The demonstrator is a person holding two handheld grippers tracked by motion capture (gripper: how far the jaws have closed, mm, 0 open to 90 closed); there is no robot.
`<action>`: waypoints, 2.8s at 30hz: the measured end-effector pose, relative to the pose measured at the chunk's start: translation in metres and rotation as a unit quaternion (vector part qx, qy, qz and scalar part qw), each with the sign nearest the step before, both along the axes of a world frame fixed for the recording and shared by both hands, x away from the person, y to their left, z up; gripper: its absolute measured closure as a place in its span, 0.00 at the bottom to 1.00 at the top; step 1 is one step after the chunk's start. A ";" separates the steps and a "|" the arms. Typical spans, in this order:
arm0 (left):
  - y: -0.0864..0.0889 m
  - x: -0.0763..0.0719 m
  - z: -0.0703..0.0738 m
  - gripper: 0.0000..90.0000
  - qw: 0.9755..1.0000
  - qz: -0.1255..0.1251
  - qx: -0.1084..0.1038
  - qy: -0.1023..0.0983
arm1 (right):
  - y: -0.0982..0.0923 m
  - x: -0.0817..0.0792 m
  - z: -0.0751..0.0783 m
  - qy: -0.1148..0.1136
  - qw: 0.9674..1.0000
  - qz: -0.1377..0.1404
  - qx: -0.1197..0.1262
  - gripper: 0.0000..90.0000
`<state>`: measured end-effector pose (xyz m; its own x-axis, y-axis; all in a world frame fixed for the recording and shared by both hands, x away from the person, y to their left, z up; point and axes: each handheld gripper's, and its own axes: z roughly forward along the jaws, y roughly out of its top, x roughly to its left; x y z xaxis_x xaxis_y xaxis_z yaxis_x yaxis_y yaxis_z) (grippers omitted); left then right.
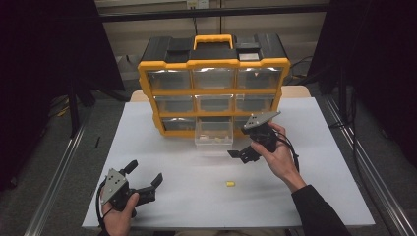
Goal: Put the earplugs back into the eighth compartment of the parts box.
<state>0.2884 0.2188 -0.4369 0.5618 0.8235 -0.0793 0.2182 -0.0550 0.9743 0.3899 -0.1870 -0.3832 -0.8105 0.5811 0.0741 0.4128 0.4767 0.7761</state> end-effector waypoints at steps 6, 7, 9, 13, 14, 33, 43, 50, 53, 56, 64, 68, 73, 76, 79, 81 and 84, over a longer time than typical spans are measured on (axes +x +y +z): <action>0.000 0.000 0.000 0.03 1.000 0.000 0.002 0.001 | -0.001 -0.009 -0.010 0.005 1.000 0.004 -0.001 0.05; 0.000 0.000 0.000 0.03 1.000 0.000 0.002 0.000 | -0.001 -0.010 -0.011 0.005 1.000 0.006 -0.002 0.05; 0.000 0.000 0.000 0.03 1.000 0.000 0.002 0.000 | -0.001 -0.012 -0.013 0.007 1.000 0.010 -0.001 0.06; 0.000 0.000 0.000 0.03 1.000 0.000 0.000 0.000 | 0.000 -0.018 -0.017 0.011 1.000 0.021 0.008 0.06; 0.000 0.000 0.000 0.03 1.000 0.000 0.000 0.000 | 0.000 -0.019 -0.018 0.012 1.000 0.023 0.009 0.07; 0.000 0.000 0.000 0.03 1.000 -0.001 -0.003 0.000 | 0.009 -0.030 -0.033 0.063 0.994 0.087 -0.009 0.06; 0.000 0.000 0.000 0.03 1.000 -0.002 -0.001 0.000 | 0.024 -0.032 -0.046 0.092 0.987 0.111 -0.071 0.08; -0.001 0.000 0.000 0.03 1.000 -0.003 0.002 0.001 | 0.026 -0.029 -0.051 0.100 0.983 0.122 -0.091 0.18; -0.001 0.000 0.000 0.03 1.000 -0.003 0.001 0.001 | 0.029 -0.028 -0.054 0.104 0.980 0.132 -0.108 0.26; 0.000 0.000 0.000 0.03 1.000 -0.003 0.001 0.001 | 0.034 -0.028 -0.056 0.111 0.976 0.146 -0.118 0.38; 0.000 0.000 0.000 0.03 1.000 -0.004 0.003 0.001 | 0.038 -0.031 -0.054 0.102 0.971 0.162 -0.141 0.55; -0.001 0.000 0.000 0.03 1.000 -0.004 0.003 0.002 | 0.039 -0.032 -0.055 0.106 0.968 0.170 -0.152 0.64; 0.000 0.000 0.000 0.03 1.000 -0.005 0.003 0.002 | 0.041 -0.032 -0.057 0.110 0.965 0.177 -0.161 0.77; -0.001 0.000 0.000 0.03 1.000 -0.005 0.003 0.001 | 0.043 -0.034 -0.057 0.103 0.964 0.178 -0.166 0.79; -0.001 0.000 0.000 0.03 1.000 -0.005 0.003 0.002 | 0.043 -0.034 -0.058 0.098 0.964 0.183 -0.167 0.81; -0.001 0.000 0.000 0.03 1.000 -0.005 0.003 0.002 | 0.044 -0.034 -0.057 0.099 0.963 0.185 -0.169 0.86; 0.000 0.000 0.000 0.03 1.000 -0.005 0.003 0.001 | 0.044 -0.035 -0.058 0.101 0.963 0.187 -0.167 0.90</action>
<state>0.2884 0.2184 -0.4367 0.5695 0.8184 -0.0767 0.2205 -0.0622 0.9734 0.3551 -0.1432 -0.4407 -0.9563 0.2697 0.1130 0.2903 0.8303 0.4758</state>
